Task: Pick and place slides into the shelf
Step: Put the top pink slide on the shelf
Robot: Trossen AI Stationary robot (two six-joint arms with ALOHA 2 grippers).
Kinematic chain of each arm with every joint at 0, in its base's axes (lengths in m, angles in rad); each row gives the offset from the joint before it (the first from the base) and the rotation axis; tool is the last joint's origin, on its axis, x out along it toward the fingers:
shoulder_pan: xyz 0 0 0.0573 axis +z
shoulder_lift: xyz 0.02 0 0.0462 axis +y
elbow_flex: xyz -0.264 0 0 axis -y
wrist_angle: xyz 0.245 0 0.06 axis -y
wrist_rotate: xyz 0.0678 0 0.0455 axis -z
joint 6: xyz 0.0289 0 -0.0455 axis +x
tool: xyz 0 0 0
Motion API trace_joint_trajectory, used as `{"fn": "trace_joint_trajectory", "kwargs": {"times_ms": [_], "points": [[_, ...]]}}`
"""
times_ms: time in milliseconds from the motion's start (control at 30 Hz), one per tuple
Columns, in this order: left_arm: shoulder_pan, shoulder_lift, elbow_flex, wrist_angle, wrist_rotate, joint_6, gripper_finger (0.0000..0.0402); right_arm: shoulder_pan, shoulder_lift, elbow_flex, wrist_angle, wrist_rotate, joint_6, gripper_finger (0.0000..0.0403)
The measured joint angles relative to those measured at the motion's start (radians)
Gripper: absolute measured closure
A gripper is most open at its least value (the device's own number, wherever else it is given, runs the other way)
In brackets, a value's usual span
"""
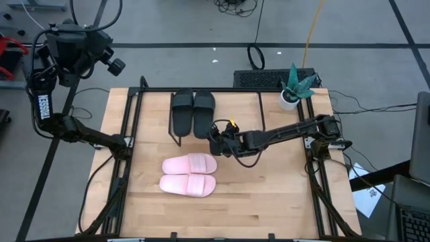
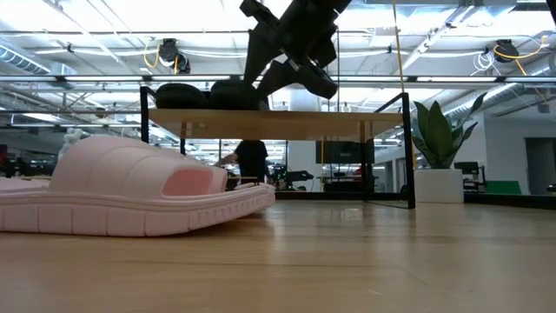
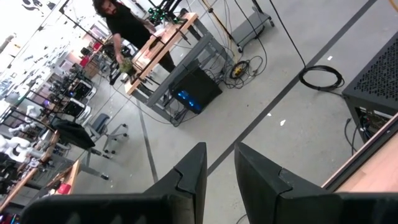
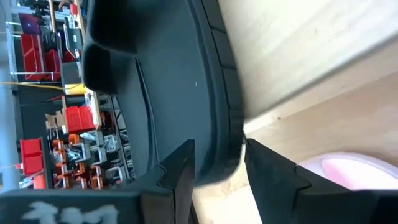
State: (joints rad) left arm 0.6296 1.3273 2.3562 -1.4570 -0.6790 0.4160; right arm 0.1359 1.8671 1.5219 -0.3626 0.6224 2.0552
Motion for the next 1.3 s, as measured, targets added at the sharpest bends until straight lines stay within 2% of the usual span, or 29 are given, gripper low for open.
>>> {"fn": "trace_joint_trajectory", "kwargs": {"times_ms": [233, 400, 500, 633, 733, 800, 967, 1067, 1167, 1300], "points": [[0.0, 0.0, 0.0, -0.001, 0.0, -0.001, 0.0314, 0.049, 0.0, 0.0, 0.001, 0.0, 0.0, 0.0272], [0.0, -0.002, 0.0, -0.007, 0.0, -0.007, 0.0314, 0.119, 0.0, -0.001, 0.091, 0.005, -0.042, 0.0272], [0.0, -0.01, 0.0, -0.008, 0.001, -0.03, 0.0314, 0.174, 0.0, -0.001, 0.186, 0.034, -0.079, 0.0272], [0.0, -0.026, 0.0, -0.013, 0.049, -0.066, 0.0314, 0.263, 0.0, -0.001, 0.371, 0.125, -0.224, 0.0272], [0.0, -0.043, 0.0, -0.013, 0.159, -0.108, 0.0314, 0.327, 0.0, -0.001, 0.469, 0.211, -0.411, 0.0273], [-0.004, -0.056, 0.0, -0.016, 0.283, -0.146, 0.0314, 0.362, 0.0, -0.001, 0.537, 0.269, -0.587, 0.0273], [-0.037, -0.089, 0.0, -0.061, 0.72, -0.173, 0.0314, 0.411, 0.0, -0.001, 0.619, 0.408, -0.997, 0.0273], [-0.084, -0.101, 0.0, -0.11, 0.938, -0.162, 0.0314, 0.406, 0.0, -0.001, 0.684, 0.466, -1.215, 0.0273], [-0.145, -0.116, -0.008, -0.113, 1.027, -0.212, 0.0314, 0.391, 0.0, -0.001, 0.769, 0.478, -1.412, 0.0273], [-0.225, -0.127, -0.01, -0.114, 1.013, -0.357, 0.0314, 0.356, 0.0, -0.001, 0.902, 0.477, -1.636, 0.0273]]}}
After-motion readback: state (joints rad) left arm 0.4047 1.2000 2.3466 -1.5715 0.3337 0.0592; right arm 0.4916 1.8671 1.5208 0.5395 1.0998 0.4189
